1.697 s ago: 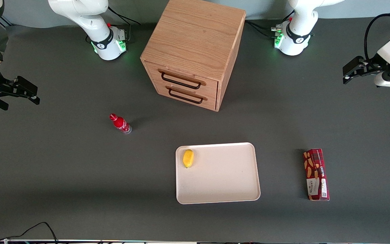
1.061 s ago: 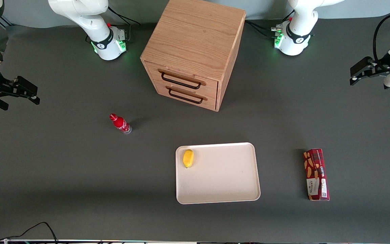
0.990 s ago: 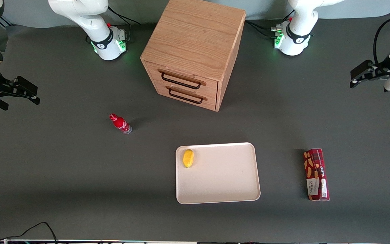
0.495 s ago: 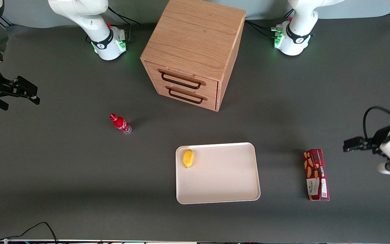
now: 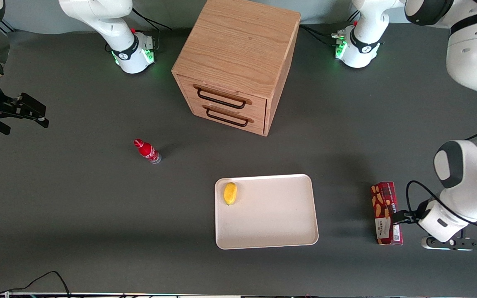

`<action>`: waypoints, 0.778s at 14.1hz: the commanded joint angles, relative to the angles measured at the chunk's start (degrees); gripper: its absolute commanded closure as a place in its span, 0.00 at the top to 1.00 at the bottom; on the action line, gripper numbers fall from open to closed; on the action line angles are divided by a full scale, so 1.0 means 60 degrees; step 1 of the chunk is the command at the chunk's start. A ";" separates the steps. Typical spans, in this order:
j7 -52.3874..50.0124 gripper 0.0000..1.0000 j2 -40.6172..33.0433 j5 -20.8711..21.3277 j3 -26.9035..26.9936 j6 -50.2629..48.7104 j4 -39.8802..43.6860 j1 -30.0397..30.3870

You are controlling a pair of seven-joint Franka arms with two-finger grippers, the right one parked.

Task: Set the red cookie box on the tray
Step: 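Close the left gripper around the end of the cookie box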

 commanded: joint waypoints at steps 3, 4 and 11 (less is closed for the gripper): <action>-0.0261 1.00 0.0908 0.0491 0.0069 0.1566 -0.0288 -0.0121; -0.0246 1.00 0.0967 0.0564 0.0084 0.1626 -0.0318 -0.0121; -0.0246 0.00 0.0983 0.1180 0.0084 0.1597 -0.0465 -0.0092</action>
